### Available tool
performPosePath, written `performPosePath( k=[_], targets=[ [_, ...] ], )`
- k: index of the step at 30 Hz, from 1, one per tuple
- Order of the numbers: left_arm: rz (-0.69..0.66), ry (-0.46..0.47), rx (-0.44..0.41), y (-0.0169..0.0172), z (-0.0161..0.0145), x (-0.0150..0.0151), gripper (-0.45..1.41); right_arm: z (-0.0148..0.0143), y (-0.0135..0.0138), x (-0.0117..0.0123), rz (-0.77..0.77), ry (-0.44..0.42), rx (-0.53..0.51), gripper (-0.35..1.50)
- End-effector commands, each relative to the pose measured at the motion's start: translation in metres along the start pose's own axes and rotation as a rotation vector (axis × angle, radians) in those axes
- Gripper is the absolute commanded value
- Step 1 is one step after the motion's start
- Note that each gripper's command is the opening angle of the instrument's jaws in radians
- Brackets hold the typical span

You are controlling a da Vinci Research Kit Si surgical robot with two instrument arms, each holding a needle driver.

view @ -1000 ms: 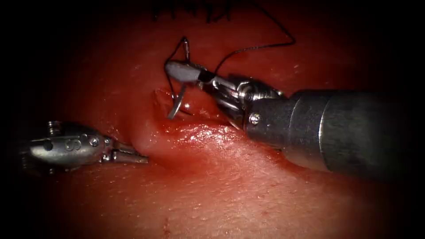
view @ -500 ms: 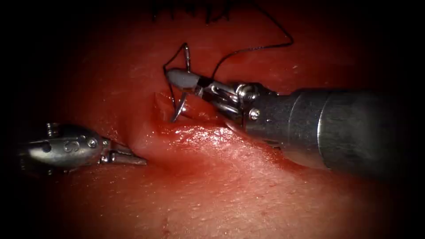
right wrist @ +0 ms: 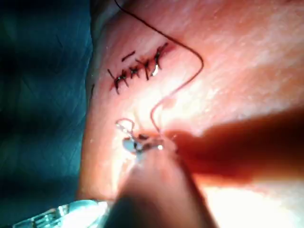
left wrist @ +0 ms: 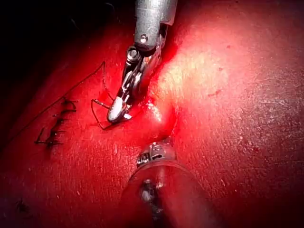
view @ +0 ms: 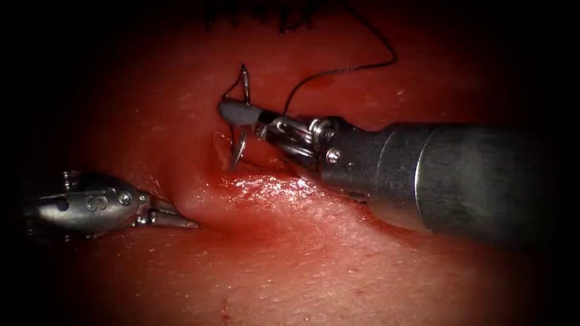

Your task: Wound Closure

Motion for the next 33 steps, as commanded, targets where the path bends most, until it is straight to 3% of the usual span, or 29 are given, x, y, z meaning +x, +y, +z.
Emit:
performPosePath(
  k=[1,13,33],
  targets=[
    [0.000,0.001,-0.002,0.0001,0.0008,0.0000,-0.45,0.0004,0.0001,-0.0007,-0.002,-0.011,0.003,-0.35],
    [0.000,0.001,-0.005,0.0000,0.0007,0.0000,-0.45,-0.0005,0.0003,-0.0022,-0.002,-0.031,-0.013,-0.35],
    [0.004,0.004,-0.003,0.0001,0.0009,0.0001,-0.45,0.0012,-0.0006,-0.0069,0.031,-0.132,0.004,-0.35]
  ],
)
